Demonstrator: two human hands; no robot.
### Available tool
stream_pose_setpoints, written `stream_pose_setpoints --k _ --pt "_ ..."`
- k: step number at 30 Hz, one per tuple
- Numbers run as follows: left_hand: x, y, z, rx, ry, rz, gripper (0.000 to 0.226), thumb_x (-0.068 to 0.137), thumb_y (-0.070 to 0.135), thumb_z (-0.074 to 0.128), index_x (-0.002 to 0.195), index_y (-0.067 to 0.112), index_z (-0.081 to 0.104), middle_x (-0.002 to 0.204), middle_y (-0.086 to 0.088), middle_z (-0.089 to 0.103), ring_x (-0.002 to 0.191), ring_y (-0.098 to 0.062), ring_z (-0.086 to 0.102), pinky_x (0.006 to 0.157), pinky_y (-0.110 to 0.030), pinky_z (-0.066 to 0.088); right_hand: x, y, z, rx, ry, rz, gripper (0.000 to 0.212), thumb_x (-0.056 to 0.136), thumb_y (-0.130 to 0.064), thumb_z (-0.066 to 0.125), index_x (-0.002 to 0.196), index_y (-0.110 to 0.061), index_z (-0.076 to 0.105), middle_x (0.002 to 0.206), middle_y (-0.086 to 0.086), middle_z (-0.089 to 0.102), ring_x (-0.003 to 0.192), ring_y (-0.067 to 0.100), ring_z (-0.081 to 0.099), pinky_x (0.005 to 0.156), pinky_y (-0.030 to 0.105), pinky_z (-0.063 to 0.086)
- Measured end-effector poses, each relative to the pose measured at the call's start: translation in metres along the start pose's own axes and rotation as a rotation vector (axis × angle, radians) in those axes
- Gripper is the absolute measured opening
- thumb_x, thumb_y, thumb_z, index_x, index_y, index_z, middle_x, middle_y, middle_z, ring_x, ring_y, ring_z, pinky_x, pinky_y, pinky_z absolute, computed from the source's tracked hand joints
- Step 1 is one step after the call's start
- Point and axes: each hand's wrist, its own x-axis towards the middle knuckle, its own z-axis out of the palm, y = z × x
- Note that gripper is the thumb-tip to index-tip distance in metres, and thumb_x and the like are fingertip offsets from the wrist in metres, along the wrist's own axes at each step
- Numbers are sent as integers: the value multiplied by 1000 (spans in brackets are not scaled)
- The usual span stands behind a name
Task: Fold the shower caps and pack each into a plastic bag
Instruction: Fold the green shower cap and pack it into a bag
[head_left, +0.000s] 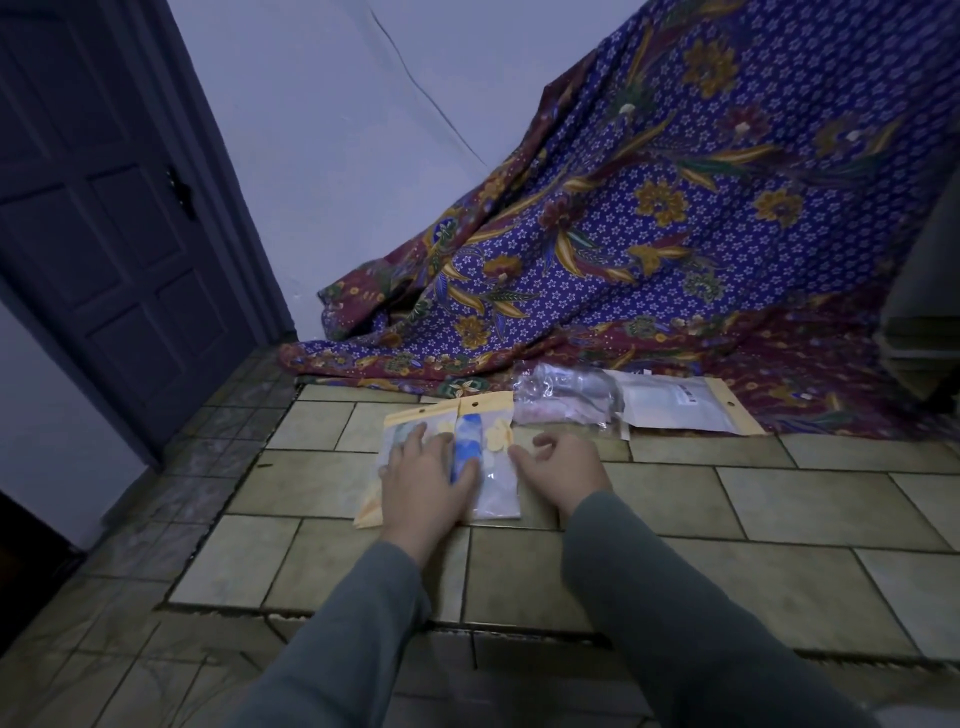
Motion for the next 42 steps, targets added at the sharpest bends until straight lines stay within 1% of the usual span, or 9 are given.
stream_pose_setpoints --k 4,8,14,18,21,29,36,39,42 --pt "7 47 11 -151 6 195 44 86 36 57 127 23 55 136 1 48 125 -23 41 100 -32 36 10 28 -36 52 229 -113 18 84 -23 61 100 -16 66 92 0 61 87 17 60 82 30 50" --pt "14 98 34 -198 -70 241 43 86 31 56 129 26 52 127 1 55 116 -19 50 91 -32 45 22 62 -68 -183 447 -164 21 86 -25 59 107 -25 62 106 -2 55 101 18 50 90 38 47" --pt "30 143 71 -196 -82 269 48 92 28 53 138 31 42 128 -1 48 107 -21 54 81 -30 44 49 92 -100 -510 339 -183 51 84 -28 61 132 -30 44 129 -2 44 121 19 36 100 36 36" --pt "47 142 87 -277 -91 295 21 88 34 59 108 32 67 104 4 47 98 -19 54 81 -32 48 65 99 -96 -556 313 -270 51 81 -37 65 129 -31 49 128 -1 47 121 22 39 94 39 36" --pt "50 136 94 -459 -82 381 8 79 37 68 83 32 72 103 7 43 103 -16 49 90 -35 48 65 105 -88 -485 371 -350 41 78 -31 70 118 -28 60 120 1 55 115 25 47 88 40 38" --pt "51 131 77 -481 -65 518 26 71 29 82 92 38 68 141 10 38 128 -11 29 99 -19 23 41 130 -92 -117 588 -546 26 86 -37 54 94 -21 73 96 -5 61 96 16 55 83 35 43" --pt "35 153 69 -639 -184 590 11 76 25 79 80 31 70 88 18 68 89 0 60 79 -19 47 20 141 -117 285 407 -458 20 86 -36 57 79 -23 70 90 -14 61 92 8 57 80 20 44" --pt "27 161 72 -736 -254 492 12 77 20 78 83 23 68 77 14 66 72 6 57 65 -9 41 10 142 -125 454 323 -411 19 87 -21 57 73 -29 66 80 -12 61 80 3 56 74 16 43" --pt "20 170 76 -959 -357 298 18 76 10 78 87 16 65 81 -6 70 72 -6 62 68 -18 48 3 137 -131 459 331 -358 24 89 -10 63 73 -28 67 81 -12 62 81 -5 57 76 9 42"
